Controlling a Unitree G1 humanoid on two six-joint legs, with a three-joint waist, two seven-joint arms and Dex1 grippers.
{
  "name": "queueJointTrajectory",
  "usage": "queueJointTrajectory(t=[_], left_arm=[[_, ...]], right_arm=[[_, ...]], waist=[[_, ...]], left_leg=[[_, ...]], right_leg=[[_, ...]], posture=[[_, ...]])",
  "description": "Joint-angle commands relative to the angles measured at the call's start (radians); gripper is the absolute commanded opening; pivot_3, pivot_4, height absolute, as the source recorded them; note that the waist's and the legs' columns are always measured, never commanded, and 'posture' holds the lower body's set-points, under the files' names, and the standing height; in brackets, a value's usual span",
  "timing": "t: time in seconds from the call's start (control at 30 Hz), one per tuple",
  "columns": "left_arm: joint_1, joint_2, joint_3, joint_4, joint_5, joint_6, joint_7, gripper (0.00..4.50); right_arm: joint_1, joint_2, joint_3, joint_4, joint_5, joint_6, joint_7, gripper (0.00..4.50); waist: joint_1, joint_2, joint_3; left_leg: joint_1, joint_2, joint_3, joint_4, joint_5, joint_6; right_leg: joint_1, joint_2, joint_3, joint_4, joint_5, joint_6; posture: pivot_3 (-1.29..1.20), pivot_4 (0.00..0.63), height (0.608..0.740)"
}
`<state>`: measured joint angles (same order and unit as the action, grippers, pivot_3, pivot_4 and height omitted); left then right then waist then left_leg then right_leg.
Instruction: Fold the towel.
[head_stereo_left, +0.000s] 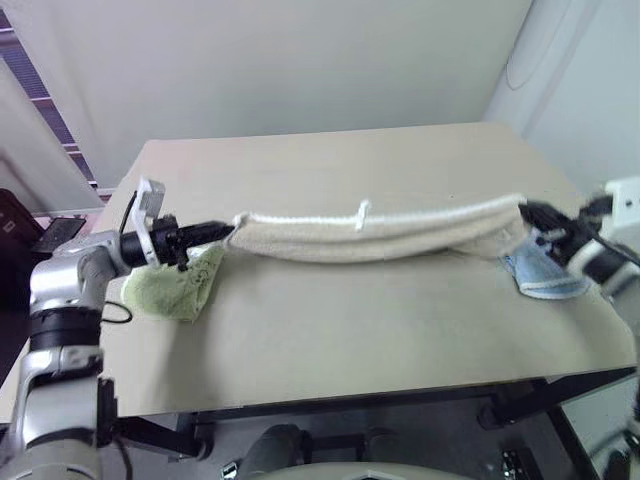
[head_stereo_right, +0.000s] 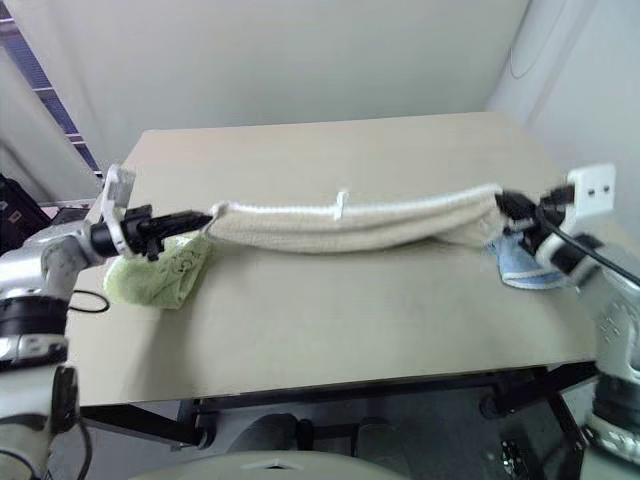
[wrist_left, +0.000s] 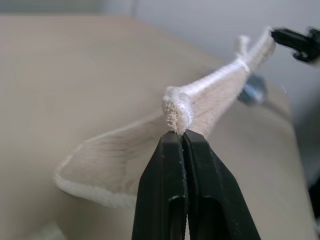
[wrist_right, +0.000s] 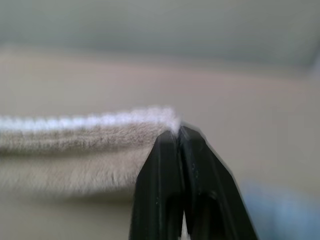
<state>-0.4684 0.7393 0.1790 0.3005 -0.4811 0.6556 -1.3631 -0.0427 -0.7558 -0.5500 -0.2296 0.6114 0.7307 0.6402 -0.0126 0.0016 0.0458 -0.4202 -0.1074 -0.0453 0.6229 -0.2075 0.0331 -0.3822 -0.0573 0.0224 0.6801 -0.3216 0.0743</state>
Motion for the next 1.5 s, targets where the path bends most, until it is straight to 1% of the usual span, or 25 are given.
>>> queueJointTrajectory(t=[0.03, 0.13, 0.27, 0.33, 0.47, 0.53, 0.6, 0.67, 0.73, 0.9, 1.0, 1.07, 1.23, 1.33, 1.5], left_arm=[[0.144, 0.095, -0.045, -0.122, 0.027, -0.061, -0.081, 0.03], [0.239, 0.142, -0.067, -0.167, 0.042, -0.105, -0.106, 0.03], [0.34, 0.184, -0.063, -0.243, 0.009, -0.095, -0.14, 0.03], [0.36, 0.194, -0.055, -0.266, -0.014, -0.083, -0.143, 0.03], [0.404, 0.238, -0.049, -0.278, -0.019, -0.095, -0.162, 0.03], [0.43, 0.265, -0.041, -0.291, -0.034, -0.094, -0.185, 0.03], [0.454, 0.285, -0.027, -0.296, -0.066, -0.084, -0.218, 0.03], [0.452, 0.29, -0.015, -0.265, -0.089, -0.076, -0.231, 0.03], [0.402, 0.269, -0.016, -0.191, -0.095, -0.069, -0.209, 0.03], [0.292, 0.196, -0.054, -0.047, -0.071, -0.092, -0.152, 0.03], [0.244, 0.155, -0.07, 0.025, -0.048, -0.111, -0.126, 0.03], [0.224, 0.131, -0.074, 0.074, -0.028, -0.155, -0.118, 0.03], [0.114, 0.05, -0.073, 0.204, 0.012, -0.217, -0.037, 0.03], [0.04, 0.003, -0.087, 0.253, 0.037, -0.206, 0.023, 0.03], [-0.009, -0.048, -0.122, 0.261, 0.076, -0.212, 0.061, 0.03]], right_arm=[[0.117, -0.024, -0.121, -0.089, 0.088, 0.017, 0.102, 0.0], [0.2, -0.022, -0.16, -0.077, 0.103, 0.01, 0.133, 0.0], [0.353, -0.009, -0.192, -0.121, 0.126, 0.009, 0.204, 0.0], [0.385, -0.005, -0.202, -0.122, 0.136, -0.003, 0.216, 0.0], [0.518, 0.001, -0.257, -0.125, 0.099, -0.086, 0.306, 0.0], [0.579, 0.009, -0.291, -0.15, 0.115, -0.109, 0.348, 0.0], [0.622, 0.012, -0.312, -0.158, 0.119, -0.126, 0.373, 0.0], [0.64, 0.011, -0.308, -0.162, 0.116, -0.138, 0.384, 0.0], [0.612, 0.005, -0.265, -0.156, 0.109, -0.14, 0.364, 0.0], [0.412, 0.014, -0.126, -0.048, 0.056, -0.155, 0.26, 0.0], [0.293, 0.021, -0.069, 0.045, 0.011, -0.181, 0.202, 0.0], [0.229, 0.026, -0.037, 0.097, -0.013, -0.193, 0.171, 0.0], [0.113, 0.044, 0.034, 0.216, -0.066, -0.223, 0.111, 0.0], [0.056, 0.067, 0.088, 0.259, -0.094, -0.25, 0.092, 0.0], [-0.052, 0.102, 0.163, 0.342, -0.127, -0.261, 0.059, 0.0]], waist=[[-0.002, 0.001, 0.0], [-0.001, 0.001, 0.0], [0.003, 0.002, 0.001], [0.003, 0.005, 0.001], [0.003, 0.006, 0.0], [0.003, 0.006, 0.0], [0.001, 0.006, 0.0], [0.001, 0.007, 0.0], [0.002, 0.007, 0.0], [-0.001, 0.007, 0.002], [0.0, 0.006, 0.002], [0.001, 0.006, 0.001], [0.018, 0.005, 0.001], [0.027, 0.005, 0.0], [0.023, 0.005, 0.0]], left_leg=[[0.0, 0.0, 0.0, 0.0, 0.0, 0.0], [0.0, 0.001, 0.001, -0.001, 0.0, 0.0], [0.0, 0.003, 0.001, -0.002, -0.001, 0.001], [0.001, 0.003, 0.002, -0.004, -0.001, 0.001], [0.003, 0.003, 0.005, -0.008, -0.003, 0.004], [0.003, 0.004, 0.006, -0.01, -0.003, 0.005], [0.003, 0.004, 0.007, -0.011, -0.004, 0.006], [0.002, 0.005, 0.008, -0.011, -0.005, 0.006], [0.003, 0.006, 0.009, -0.011, -0.005, 0.007], [0.011, 0.011, 0.016, -0.011, -0.005, 0.007], [0.012, 0.014, 0.018, -0.011, -0.005, 0.007], [0.011, 0.014, 0.019, -0.01, -0.005, 0.007], [0.009, 0.014, 0.019, -0.012, -0.006, 0.008], [0.009, 0.014, 0.019, -0.011, -0.006, 0.008], [0.009, 0.014, 0.02, -0.009, -0.006, 0.008]], right_leg=[[0.0, 0.0, 0.0, -0.001, 0.0, 0.0], [0.0, -0.001, 0.0, -0.001, -0.001, -0.001], [0.003, -0.001, -0.003, -0.006, -0.001, -0.001], [0.006, -0.002, -0.004, -0.011, -0.001, -0.001], [0.008, -0.005, -0.004, -0.017, -0.001, -0.001], [0.007, -0.005, -0.004, -0.019, -0.002, 0.0], [0.006, -0.005, -0.004, -0.02, -0.003, 0.001], [0.006, -0.005, -0.003, -0.021, -0.003, 0.001], [0.007, -0.005, -0.003, -0.022, -0.003, 0.001], [0.014, -0.008, -0.007, -0.024, -0.002, -0.001], [0.012, -0.009, -0.011, -0.028, 0.0, -0.004], [0.01, -0.01, -0.011, -0.029, 0.005, -0.003], [0.006, -0.01, -0.012, -0.029, 0.006, -0.001], [0.005, -0.01, -0.012, -0.028, 0.007, 0.001], [0.007, -0.01, -0.012, -0.028, 0.01, 0.004]], posture=[[0.0, 0.0, 0.74], [0.0, 0.0, 0.74], [0.0, 0.0, 0.74], [0.0, 0.0, 0.74], [0.0, 0.0, 0.74], [0.0, 0.0, 0.74], [0.0, 0.0, 0.74], [0.0, 0.0, 0.74], [0.0, 0.0, 0.74], [0.0, 0.0, 0.74], [0.0, 0.0, 0.74], [0.0, 0.0, 0.74], [0.0, 0.0, 0.74], [0.0, 0.0, 0.74], [0.0, 0.0, 0.74]])
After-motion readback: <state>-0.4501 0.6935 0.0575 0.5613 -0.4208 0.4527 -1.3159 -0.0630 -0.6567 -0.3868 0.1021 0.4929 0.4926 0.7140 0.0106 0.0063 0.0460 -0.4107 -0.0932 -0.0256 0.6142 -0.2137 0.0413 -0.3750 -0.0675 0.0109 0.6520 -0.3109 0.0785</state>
